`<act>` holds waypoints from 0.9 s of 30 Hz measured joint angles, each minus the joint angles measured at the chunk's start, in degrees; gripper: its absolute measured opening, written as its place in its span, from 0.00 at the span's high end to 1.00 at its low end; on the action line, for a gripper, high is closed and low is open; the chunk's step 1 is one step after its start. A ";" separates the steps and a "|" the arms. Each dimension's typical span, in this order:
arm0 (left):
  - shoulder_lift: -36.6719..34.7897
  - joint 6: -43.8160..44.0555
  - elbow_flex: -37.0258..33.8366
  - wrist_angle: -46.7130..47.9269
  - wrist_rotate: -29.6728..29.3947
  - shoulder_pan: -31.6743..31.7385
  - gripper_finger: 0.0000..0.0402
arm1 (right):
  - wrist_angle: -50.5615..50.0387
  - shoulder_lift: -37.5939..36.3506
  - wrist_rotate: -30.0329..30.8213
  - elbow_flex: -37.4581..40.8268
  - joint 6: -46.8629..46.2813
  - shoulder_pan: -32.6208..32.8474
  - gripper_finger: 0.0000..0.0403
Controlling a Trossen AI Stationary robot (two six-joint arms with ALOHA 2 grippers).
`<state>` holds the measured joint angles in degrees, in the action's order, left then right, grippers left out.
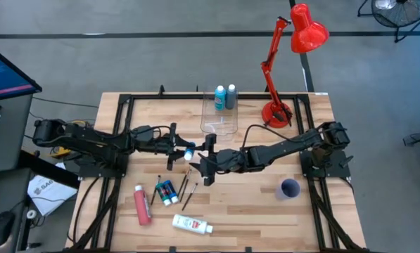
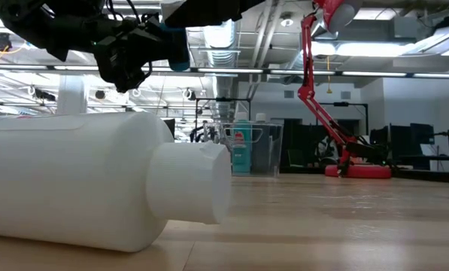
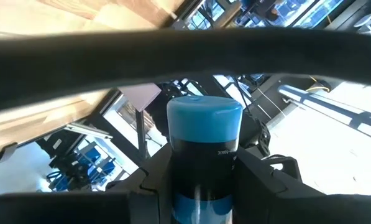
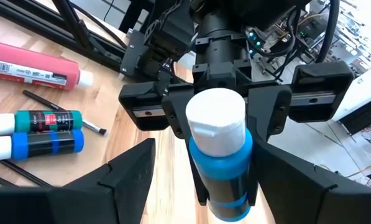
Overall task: Pick & Place Paint Supplies
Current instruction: Put the blue paint bottle into the transparent bin
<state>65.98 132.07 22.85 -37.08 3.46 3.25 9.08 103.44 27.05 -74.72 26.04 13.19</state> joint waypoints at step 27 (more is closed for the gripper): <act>0.13 -1.14 -0.02 0.11 -0.64 0.04 0.72 | 0.39 0.00 -0.13 0.00 -2.10 -1.96 0.39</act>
<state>66.11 130.93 22.83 -36.97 2.82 3.29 9.47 103.44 26.91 -74.72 23.94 11.22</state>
